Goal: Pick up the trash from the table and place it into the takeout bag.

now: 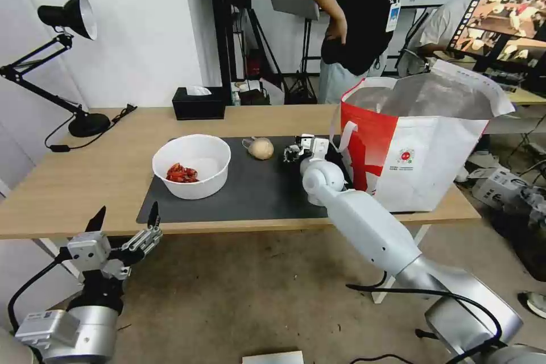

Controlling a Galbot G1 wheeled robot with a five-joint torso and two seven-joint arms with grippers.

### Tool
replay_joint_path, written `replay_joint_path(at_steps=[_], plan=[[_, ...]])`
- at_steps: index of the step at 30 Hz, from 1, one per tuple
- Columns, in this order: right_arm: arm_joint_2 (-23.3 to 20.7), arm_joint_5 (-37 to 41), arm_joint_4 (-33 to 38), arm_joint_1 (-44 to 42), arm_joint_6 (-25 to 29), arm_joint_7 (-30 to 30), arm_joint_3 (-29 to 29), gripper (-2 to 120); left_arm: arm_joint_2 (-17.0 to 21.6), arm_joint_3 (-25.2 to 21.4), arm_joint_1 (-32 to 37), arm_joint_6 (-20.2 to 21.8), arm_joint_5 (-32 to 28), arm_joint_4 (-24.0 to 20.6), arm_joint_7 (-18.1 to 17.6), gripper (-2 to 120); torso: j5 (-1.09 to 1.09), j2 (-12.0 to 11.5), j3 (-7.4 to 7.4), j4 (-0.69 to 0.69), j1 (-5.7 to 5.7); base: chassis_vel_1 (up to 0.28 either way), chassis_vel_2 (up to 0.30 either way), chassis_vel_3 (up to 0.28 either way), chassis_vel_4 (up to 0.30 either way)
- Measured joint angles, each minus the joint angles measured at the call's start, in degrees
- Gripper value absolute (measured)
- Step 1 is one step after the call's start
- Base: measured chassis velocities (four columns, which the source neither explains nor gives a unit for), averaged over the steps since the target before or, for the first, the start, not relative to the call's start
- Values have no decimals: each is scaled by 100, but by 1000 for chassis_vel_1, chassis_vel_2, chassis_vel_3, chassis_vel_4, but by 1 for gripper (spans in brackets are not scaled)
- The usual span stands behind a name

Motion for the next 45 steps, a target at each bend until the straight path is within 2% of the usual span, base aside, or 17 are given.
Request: replay_joint_path(at_steps=[2,4,6,14,16,18,20,21,23,29,32,38,40,41,43,44,45], plan=[[26,0,-30,16,0,1,9,17,18,-11,0,-4,-15,0,-6,100,0,0,0,0,0,0,0,0,0],[27,0,-30,17,0,1,9,16,20,-12,0,-5,-16,0,-7,100,0,0,0,0,1,0,0,0,0],[35,0,-33,26,0,13,10,2,30,-15,-4,-6,-29,0,-12,100,0,0,0,0,0,0,0,0,0],[23,-3,35,39,19,98,42,0,43,-11,-8,-8,-37,0,-17,100,0,0,0,0,1,0,0,0,0],[-126,80,591,59,47,103,-37,0,46,-14,-10,-10,-68,0,-33,100,0,0,0,0,1,0,0,0,0],[-166,126,755,70,49,103,-74,0,48,-17,-11,-10,-80,0,-40,100,0,0,0,-1,1,0,0,0,0],[-383,430,1562,143,58,113,-300,0,57,-18,-21,-10,-130,0,-55,100,0,0,-1,0,0,0,0,0,0],[-383,430,1562,143,58,113,-300,0,57,-18,-21,-10,-130,0,-55,100,0,0,-1,0,0,0,0,0,0],[-554,638,2145,261,58,164,-495,0,68,-18,-27,-11,-151,0,-65,100,0,0,-1,0,0,0,0,0,0],[-751,813,2808,664,47,308,-618,0,72,-16,-30,-9,-166,0,-93,100,0,0,0,1,0,0,0,0,0],[-1026,1007,3298,947,-145,711,-472,0,70,-21,-32,-15,-169,0,-153,100,0,0,0,2,0,0,0,0,0],[-1380,1241,3697,1028,-452,1144,-252,0,69,-37,-39,-19,-188,0,-176,100,1,0,0,1,0,0,0,0,0],[-1873,1503,4007,1049,-724,1512,21,0,71,-52,-58,-21,-218,0,-187,100,1,0,0,0,0,0,0,0,0],[-1873,1503,4007,1049,-724,1512,21,0,71,-52,-58,-21,-218,0,-187,100,1,0,0,0,0,0,0,0,0],[-2427,1574,4170,930,-939,1587,371,0,71,-64,-78,-23,-251,0,-191,100,2,0,0,0,0,0,0,0,0],[-2427,1574,4170,930,-939,1587,371,0,71,-64,-78,-23,-251,0,-191,100,2,0,0,0,0,0,0,0,0],[-2824,1585,4202,764,-1038,1589,680,0,71,-64,-94,-24,-270,0,-195,100,4,0,-1,-3,0,0,0,0,0]])
